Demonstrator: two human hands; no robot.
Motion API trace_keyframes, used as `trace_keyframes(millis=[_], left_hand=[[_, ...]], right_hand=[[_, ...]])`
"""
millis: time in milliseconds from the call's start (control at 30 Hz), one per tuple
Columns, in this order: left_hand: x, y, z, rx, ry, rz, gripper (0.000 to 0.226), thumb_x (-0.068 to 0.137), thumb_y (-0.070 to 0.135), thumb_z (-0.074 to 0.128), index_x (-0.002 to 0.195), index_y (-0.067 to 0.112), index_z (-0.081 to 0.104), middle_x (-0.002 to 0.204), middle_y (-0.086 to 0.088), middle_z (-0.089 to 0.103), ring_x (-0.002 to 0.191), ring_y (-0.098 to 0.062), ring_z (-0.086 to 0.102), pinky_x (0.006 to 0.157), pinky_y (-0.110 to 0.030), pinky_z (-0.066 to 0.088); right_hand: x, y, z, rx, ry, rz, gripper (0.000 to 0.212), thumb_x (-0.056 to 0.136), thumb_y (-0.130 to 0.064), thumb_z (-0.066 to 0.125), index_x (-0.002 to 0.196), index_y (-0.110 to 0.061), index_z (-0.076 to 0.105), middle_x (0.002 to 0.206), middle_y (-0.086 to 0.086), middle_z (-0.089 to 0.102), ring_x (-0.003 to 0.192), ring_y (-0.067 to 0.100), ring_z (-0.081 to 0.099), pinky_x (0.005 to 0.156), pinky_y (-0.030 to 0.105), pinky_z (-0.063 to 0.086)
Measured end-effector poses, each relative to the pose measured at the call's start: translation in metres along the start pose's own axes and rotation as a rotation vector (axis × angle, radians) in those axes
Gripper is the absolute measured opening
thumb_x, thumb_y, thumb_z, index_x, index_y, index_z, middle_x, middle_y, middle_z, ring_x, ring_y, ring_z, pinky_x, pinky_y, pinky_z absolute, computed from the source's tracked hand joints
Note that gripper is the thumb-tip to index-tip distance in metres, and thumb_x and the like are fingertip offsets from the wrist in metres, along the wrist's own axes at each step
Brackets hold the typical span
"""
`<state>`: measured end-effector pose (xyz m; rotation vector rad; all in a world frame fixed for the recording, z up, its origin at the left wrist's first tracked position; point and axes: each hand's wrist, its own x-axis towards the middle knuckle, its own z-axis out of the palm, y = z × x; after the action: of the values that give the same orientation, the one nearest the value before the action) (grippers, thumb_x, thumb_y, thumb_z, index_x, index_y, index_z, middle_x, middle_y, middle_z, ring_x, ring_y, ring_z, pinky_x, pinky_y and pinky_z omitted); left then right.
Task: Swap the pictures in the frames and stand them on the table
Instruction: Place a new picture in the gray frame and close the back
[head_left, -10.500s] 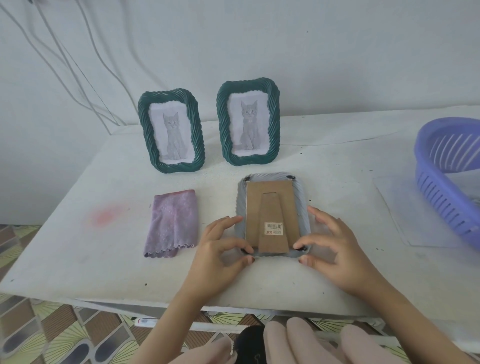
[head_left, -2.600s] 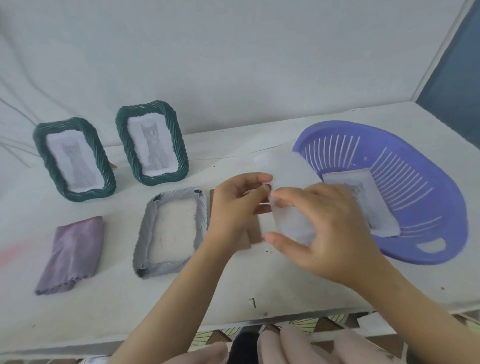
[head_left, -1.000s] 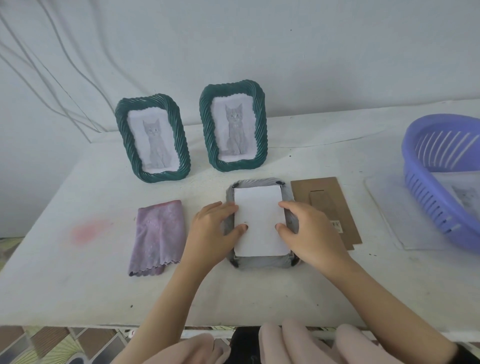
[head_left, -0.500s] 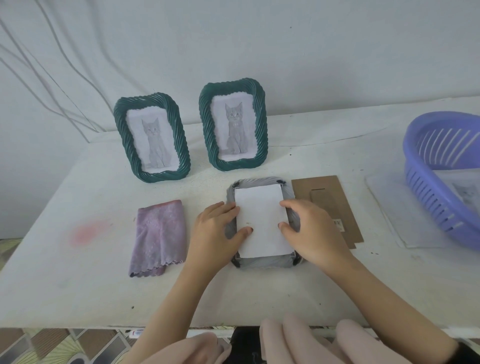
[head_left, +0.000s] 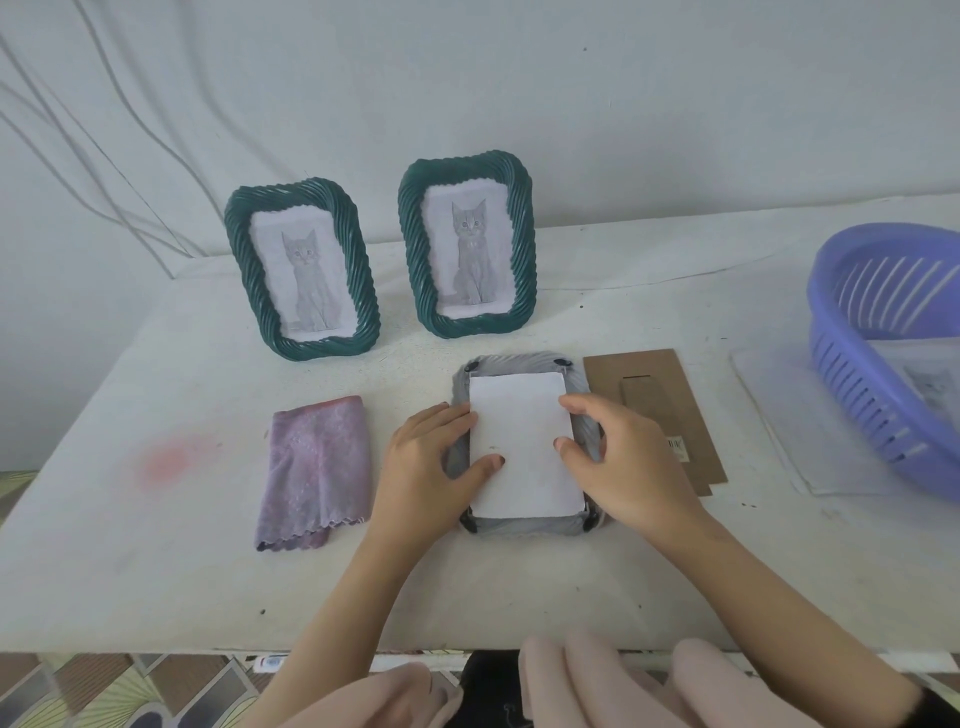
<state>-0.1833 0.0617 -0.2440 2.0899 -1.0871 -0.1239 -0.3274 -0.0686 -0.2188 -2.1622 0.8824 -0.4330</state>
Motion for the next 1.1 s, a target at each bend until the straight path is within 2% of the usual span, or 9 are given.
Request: trace_keyframes(millis=[200,367,433,533,600,700,800,967,1100], left_hand=[[0.001,-0.001,0.000,0.045,-0.027,0.003,0.054,0.069,0.044,0.066,0.112,0.012,0.067,0.121,0.000,0.063,0.115,-0.019,0.052,0.099,-0.026,0.032],[-0.001,-0.001,0.000,0.044,-0.026,0.023,0.059,0.075,0.056,0.049,0.114,0.014,0.066,0.121,0.002,0.063,0.113,-0.014,0.051,0.098,-0.021,0.030],[-0.001,-0.001,-0.001,0.020,-0.028,0.031,0.058,0.077,0.053,0.047,0.117,0.015,0.064,0.121,0.004,0.062,0.110,-0.006,0.047,0.098,-0.020,0.030],[-0.002,-0.003,-0.002,-0.029,-0.031,0.033,0.059,0.076,0.050,0.048,0.121,0.014,0.061,0.114,0.009,0.060,0.107,-0.001,0.044,0.097,-0.020,0.033],[-0.001,-0.005,-0.004,-0.046,-0.044,0.028,0.060,0.073,0.048,0.051,0.122,0.014,0.060,0.112,0.013,0.056,0.107,0.000,0.044,0.096,-0.015,0.031],[0.000,-0.007,-0.005,-0.035,-0.064,0.033,0.055,0.072,0.039,0.060,0.121,0.014,0.061,0.116,0.013,0.056,0.110,-0.003,0.044,0.096,-0.006,0.023],[0.001,-0.006,-0.005,-0.015,-0.073,0.014,0.052,0.072,0.034,0.061,0.120,0.016,0.061,0.126,0.006,0.057,0.114,-0.005,0.043,0.099,-0.013,0.023],[0.001,-0.004,-0.006,-0.023,-0.072,0.008,0.050,0.074,0.036,0.060,0.118,0.015,0.063,0.125,0.003,0.059,0.118,-0.014,0.048,0.101,-0.022,0.029],[0.000,-0.005,-0.008,-0.067,-0.082,0.020,0.060,0.071,0.052,0.054,0.120,0.017,0.062,0.125,0.010,0.056,0.118,-0.005,0.044,0.102,-0.014,0.027]], right_hand=[[0.000,0.001,0.001,-0.029,-0.006,-0.014,0.045,0.086,-0.024,0.060,0.130,-0.023,0.051,0.132,-0.009,0.054,0.122,0.007,0.047,0.095,0.017,0.033],[0.000,0.001,0.002,-0.032,-0.006,-0.017,0.044,0.087,-0.024,0.059,0.130,-0.024,0.051,0.132,-0.009,0.053,0.120,0.007,0.047,0.092,0.016,0.031],[0.000,0.002,0.001,-0.018,-0.007,-0.012,0.044,0.087,-0.025,0.059,0.130,-0.024,0.051,0.127,-0.008,0.056,0.100,0.003,0.053,0.088,0.016,0.033],[0.000,0.002,0.002,-0.018,-0.003,-0.008,0.044,0.086,-0.026,0.059,0.130,-0.025,0.051,0.097,-0.014,0.056,0.060,-0.009,0.036,0.076,0.017,0.033],[0.000,0.003,0.002,-0.035,-0.009,-0.005,0.045,0.086,-0.026,0.059,0.130,-0.026,0.051,0.079,-0.025,0.043,0.056,-0.010,0.032,0.073,0.018,0.032],[0.001,0.002,0.001,-0.050,-0.018,-0.014,0.045,0.086,-0.027,0.059,0.131,-0.026,0.050,0.070,-0.028,0.033,0.054,-0.009,0.030,0.066,0.019,0.032],[0.001,0.002,0.000,-0.043,-0.023,-0.028,0.045,0.086,-0.024,0.059,0.131,-0.025,0.051,0.066,-0.027,0.031,0.054,-0.009,0.031,0.059,0.009,0.029],[0.001,-0.001,-0.006,0.044,0.029,-0.020,0.039,0.087,-0.018,0.059,0.126,-0.023,0.055,0.071,-0.026,0.042,0.059,-0.007,0.047,0.062,0.002,0.034],[0.001,0.005,-0.017,-0.041,0.203,-0.018,0.034,0.086,-0.018,0.057,0.120,-0.022,0.059,0.103,-0.005,0.063,0.078,0.005,0.054,0.071,0.016,0.041]])
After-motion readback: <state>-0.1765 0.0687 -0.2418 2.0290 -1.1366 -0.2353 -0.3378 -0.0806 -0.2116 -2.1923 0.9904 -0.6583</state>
